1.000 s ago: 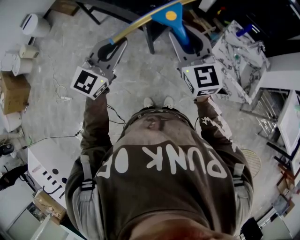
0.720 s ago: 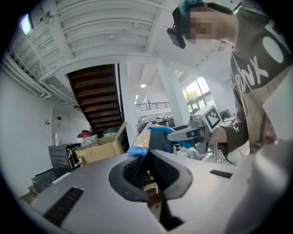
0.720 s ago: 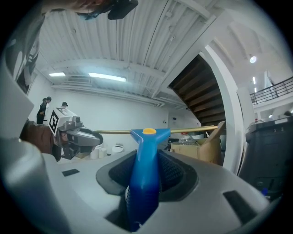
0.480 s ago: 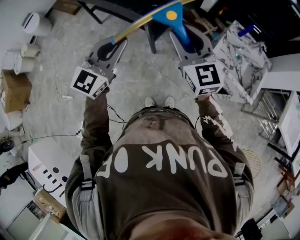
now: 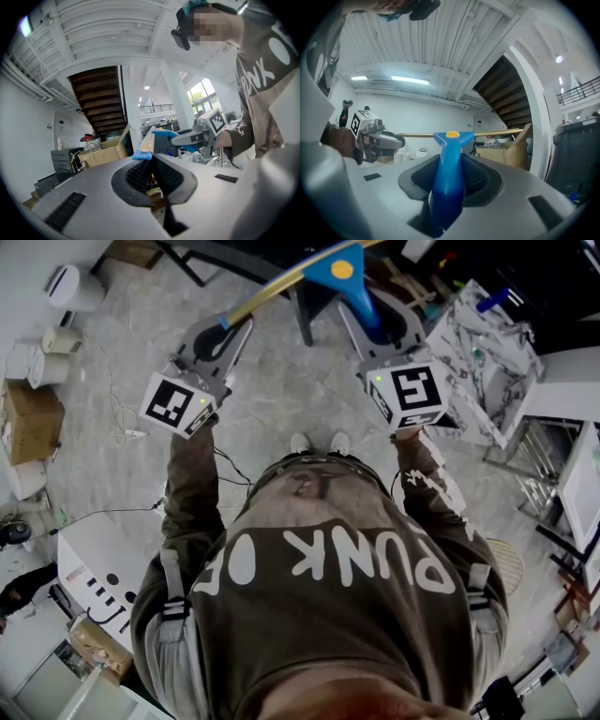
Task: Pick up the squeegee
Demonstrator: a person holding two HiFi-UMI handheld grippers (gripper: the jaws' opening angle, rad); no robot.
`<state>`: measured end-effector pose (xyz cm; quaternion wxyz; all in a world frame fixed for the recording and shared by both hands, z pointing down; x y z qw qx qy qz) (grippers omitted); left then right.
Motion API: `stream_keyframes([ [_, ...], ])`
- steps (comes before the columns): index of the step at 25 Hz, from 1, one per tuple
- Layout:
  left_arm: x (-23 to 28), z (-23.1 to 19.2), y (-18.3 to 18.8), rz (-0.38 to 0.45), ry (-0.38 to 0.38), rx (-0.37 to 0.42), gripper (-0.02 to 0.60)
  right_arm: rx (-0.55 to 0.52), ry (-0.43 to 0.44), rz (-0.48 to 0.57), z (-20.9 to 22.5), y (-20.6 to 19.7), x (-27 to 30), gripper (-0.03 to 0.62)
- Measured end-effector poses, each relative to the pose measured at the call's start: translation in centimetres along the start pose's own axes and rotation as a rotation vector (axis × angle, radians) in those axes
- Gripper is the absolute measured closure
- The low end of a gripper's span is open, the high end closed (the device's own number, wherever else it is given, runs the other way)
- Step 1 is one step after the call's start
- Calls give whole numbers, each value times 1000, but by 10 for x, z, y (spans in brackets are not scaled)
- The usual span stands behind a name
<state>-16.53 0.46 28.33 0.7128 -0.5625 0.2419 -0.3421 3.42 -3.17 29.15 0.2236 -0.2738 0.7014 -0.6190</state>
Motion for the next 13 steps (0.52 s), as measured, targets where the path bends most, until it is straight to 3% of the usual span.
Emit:
stream_keyframes([
  [13, 5, 1, -2, 0, 2, 2, 578, 2, -4, 1, 5, -4, -2, 450],
])
Point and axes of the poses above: the fingertips, and each gripper's own axes: x forward along the fingers, z to its right, y out of its top, the point moved 5 cm from there along -x, backward along the fingers, and after that the axes turned 6 degrees about y, right-handed, at the moved point
